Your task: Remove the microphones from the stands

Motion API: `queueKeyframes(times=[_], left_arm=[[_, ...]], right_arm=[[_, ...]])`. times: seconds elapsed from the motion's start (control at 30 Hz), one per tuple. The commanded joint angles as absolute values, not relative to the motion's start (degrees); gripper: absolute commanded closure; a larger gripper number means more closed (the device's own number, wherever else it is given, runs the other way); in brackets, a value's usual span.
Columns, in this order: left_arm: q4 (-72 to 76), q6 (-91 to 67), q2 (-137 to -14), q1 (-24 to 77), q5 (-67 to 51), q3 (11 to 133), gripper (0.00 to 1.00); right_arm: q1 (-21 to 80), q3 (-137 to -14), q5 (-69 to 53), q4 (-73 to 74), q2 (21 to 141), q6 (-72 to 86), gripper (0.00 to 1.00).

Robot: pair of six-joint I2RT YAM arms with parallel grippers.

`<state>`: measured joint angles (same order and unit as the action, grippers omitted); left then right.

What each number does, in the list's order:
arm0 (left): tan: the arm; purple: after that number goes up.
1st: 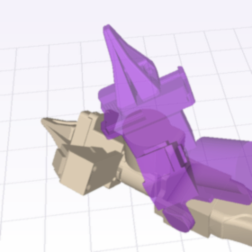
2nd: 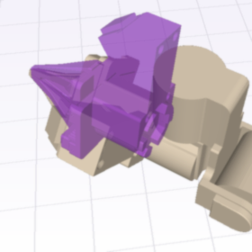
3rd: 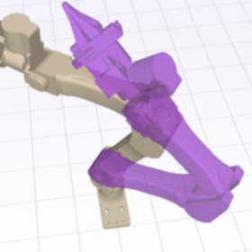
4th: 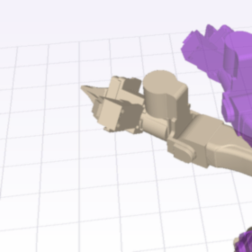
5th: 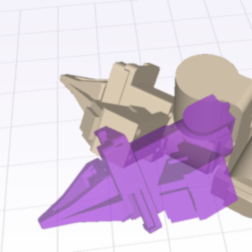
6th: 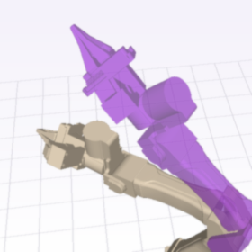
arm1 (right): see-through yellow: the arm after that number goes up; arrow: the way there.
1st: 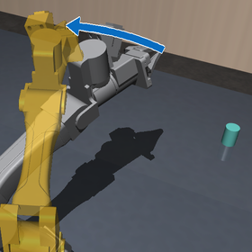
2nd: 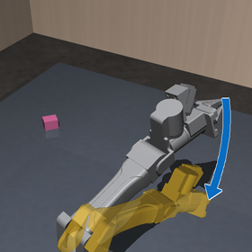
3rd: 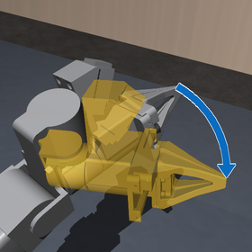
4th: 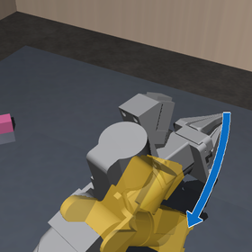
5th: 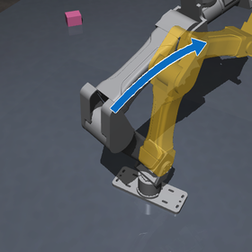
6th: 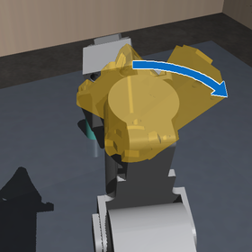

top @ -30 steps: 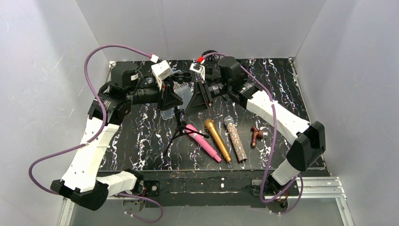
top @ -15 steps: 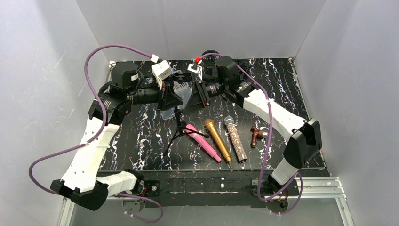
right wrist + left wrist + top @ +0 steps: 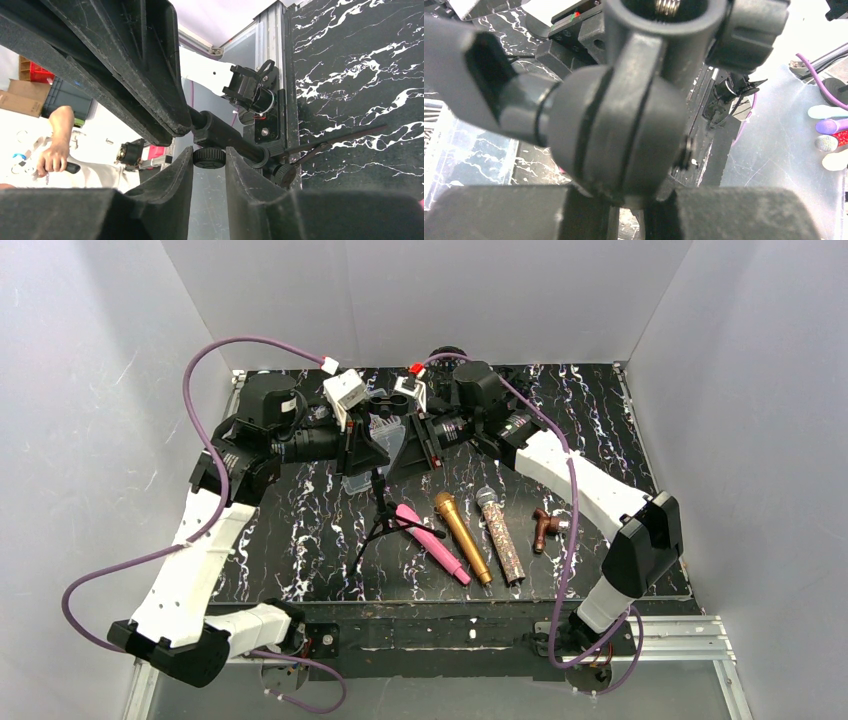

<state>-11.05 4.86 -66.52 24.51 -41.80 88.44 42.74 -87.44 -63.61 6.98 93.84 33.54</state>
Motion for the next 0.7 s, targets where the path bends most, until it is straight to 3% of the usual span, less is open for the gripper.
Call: queueKeyframes(times=[0.0,0.17,0.67], left_arm=[[-7.6,2.6,-65.1,24.8,-42.6,88.3,1.00],[-7.2,-2.0,-64.9,24.7,-42.2,88.4,1.00],[-7.3,-18.7,-64.1,24.7,-40.8,88.1,1.00]], right_arm=[[43.9,-90.5,-63.3,9.1,93.7,29.0,0.72],[44.3,-92.5,-58.9,17.7,91.8,18.3,0.97],[45.0,-95.4,-29.8,33.0,81.3,-16.8,0.99]])
